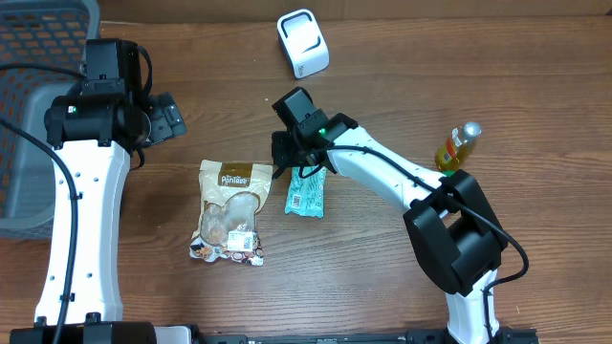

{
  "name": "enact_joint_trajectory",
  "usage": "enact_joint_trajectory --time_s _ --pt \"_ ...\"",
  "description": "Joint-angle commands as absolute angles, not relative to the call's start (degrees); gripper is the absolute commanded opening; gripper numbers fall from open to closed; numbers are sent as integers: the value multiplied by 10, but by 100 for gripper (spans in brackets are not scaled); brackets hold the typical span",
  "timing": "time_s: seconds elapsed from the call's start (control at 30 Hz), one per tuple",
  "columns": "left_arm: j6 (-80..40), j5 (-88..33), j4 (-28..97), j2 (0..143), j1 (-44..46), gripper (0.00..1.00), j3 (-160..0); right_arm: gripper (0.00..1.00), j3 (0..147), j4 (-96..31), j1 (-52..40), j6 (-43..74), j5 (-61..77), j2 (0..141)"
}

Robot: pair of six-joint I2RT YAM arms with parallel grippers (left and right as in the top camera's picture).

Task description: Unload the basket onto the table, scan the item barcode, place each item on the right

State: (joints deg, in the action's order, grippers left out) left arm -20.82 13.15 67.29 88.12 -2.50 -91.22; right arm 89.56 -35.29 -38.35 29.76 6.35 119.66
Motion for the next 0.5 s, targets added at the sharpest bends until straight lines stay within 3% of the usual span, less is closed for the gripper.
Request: enact_joint_trajectory --time_s 0.0,0.47 --pt "-201 139 671 878 -26 100 -917 29 893 -350 -383 295 54 1197" --pt "-201 139 671 878 -26 100 -917 29 875 -352 -383 296 32 1198"
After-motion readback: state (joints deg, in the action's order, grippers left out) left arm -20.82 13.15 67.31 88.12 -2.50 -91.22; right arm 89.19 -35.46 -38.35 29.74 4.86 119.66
